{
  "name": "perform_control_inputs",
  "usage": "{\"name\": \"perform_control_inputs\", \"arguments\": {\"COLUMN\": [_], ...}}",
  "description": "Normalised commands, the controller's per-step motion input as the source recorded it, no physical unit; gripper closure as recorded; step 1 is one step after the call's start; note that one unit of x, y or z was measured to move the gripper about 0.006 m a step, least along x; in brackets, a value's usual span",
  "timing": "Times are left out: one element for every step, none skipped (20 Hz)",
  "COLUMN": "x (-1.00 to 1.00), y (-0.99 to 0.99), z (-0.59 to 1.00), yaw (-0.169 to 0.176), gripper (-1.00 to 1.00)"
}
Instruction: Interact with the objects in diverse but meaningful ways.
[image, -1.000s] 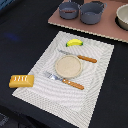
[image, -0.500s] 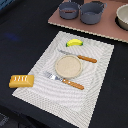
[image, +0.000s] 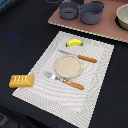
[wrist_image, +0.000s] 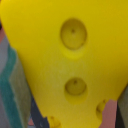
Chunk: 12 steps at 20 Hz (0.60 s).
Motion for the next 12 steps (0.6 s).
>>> {"name": "perform_control_inputs", "arguments": {"x": [0.78,0.79,0.79,0.80,0.76,0.78,0.73,0.75,0.67,0.59,0.57,0.48], "y": [0.50,0.49,0.49,0.49,0.45,0.48,0.44,0.46,0.42,0.40,0.42,0.39], "z": [0.11,0.10,0.10,0.10,0.09,0.09,0.09,0.08,0.05,0.03,0.01,0.00], "yaw": [-0.018,-0.019,-0.019,-0.021,-0.027,-0.026,-0.027,-0.026,-0.025,-0.019,-0.009,0.000], "gripper": [1.00,1.00,1.00,1.00,1.00,1.00,1.00,1.00,1.00,1.00,1.00,1.00]}}
